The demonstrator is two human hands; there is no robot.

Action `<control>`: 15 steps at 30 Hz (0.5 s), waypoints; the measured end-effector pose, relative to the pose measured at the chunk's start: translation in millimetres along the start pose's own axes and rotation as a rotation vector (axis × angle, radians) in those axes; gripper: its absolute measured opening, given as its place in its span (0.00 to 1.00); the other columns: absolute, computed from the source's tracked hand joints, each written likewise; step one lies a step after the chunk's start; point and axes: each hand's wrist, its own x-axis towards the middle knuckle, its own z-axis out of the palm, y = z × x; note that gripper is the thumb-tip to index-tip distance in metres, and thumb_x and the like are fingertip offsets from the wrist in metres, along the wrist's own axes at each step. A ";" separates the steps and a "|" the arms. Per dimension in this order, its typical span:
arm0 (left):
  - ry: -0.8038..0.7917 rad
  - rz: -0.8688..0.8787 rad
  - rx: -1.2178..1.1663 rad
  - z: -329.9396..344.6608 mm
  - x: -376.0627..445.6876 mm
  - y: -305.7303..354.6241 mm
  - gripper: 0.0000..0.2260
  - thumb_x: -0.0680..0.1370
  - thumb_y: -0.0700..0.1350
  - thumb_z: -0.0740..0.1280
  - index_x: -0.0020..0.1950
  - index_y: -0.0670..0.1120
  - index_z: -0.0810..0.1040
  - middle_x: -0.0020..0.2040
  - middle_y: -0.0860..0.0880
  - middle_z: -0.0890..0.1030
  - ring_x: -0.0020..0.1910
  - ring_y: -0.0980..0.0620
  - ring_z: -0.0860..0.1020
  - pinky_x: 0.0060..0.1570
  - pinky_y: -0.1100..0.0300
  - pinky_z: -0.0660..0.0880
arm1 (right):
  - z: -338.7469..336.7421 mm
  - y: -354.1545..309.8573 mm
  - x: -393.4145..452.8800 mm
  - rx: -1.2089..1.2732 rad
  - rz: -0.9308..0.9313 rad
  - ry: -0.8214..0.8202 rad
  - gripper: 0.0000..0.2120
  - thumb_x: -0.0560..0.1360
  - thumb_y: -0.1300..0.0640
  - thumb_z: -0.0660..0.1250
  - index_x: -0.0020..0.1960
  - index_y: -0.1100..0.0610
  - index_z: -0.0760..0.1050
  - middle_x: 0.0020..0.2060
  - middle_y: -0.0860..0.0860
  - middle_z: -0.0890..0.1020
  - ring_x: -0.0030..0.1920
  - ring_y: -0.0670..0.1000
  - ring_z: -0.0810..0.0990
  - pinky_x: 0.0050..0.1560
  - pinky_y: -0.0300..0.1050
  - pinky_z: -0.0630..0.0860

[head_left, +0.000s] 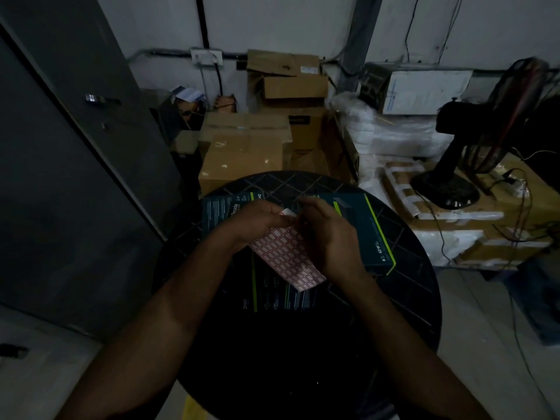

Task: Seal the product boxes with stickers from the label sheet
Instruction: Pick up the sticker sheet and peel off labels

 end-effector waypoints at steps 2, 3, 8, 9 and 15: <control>-0.013 -0.003 -0.017 0.0 -1.6 0.3 0.05 0.78 0.42 0.69 0.46 0.47 0.85 0.47 0.44 0.86 0.46 0.48 0.85 0.50 0.56 0.78 | -2.2 -1.5 0.5 0.018 -0.024 0.001 0.16 0.76 0.62 0.69 0.63 0.58 0.78 0.66 0.48 0.78 0.58 0.48 0.80 0.49 0.35 0.72; -0.017 -0.009 -0.026 -0.2 -1.8 0.4 0.05 0.78 0.42 0.69 0.46 0.46 0.85 0.47 0.43 0.86 0.46 0.47 0.84 0.50 0.55 0.78 | -3.6 -1.6 0.9 0.031 -0.025 -0.003 0.16 0.75 0.62 0.69 0.63 0.58 0.78 0.67 0.47 0.77 0.58 0.46 0.78 0.49 0.32 0.70; -0.015 -0.027 -0.017 1.1 -3.2 3.1 0.06 0.79 0.41 0.67 0.48 0.46 0.85 0.48 0.43 0.86 0.44 0.50 0.84 0.44 0.60 0.78 | -1.0 8.3 -0.7 0.247 -0.002 -0.023 0.08 0.73 0.68 0.70 0.51 0.58 0.79 0.67 0.45 0.74 0.61 0.37 0.73 0.52 0.28 0.72; -0.012 -0.030 -0.022 1.3 -4.1 3.5 0.07 0.80 0.41 0.67 0.49 0.46 0.85 0.48 0.44 0.86 0.44 0.50 0.84 0.43 0.61 0.78 | 0.0 10.8 -1.8 0.331 -0.003 -0.031 0.07 0.74 0.69 0.68 0.49 0.60 0.78 0.66 0.47 0.75 0.63 0.38 0.73 0.55 0.32 0.74; 0.020 -0.055 -0.032 1.0 -4.4 3.1 0.08 0.80 0.42 0.67 0.54 0.44 0.85 0.49 0.43 0.86 0.51 0.43 0.84 0.54 0.51 0.78 | -5.3 18.4 -2.4 0.608 0.139 -0.107 0.10 0.79 0.65 0.66 0.43 0.53 0.76 0.62 0.51 0.79 0.65 0.44 0.75 0.60 0.33 0.72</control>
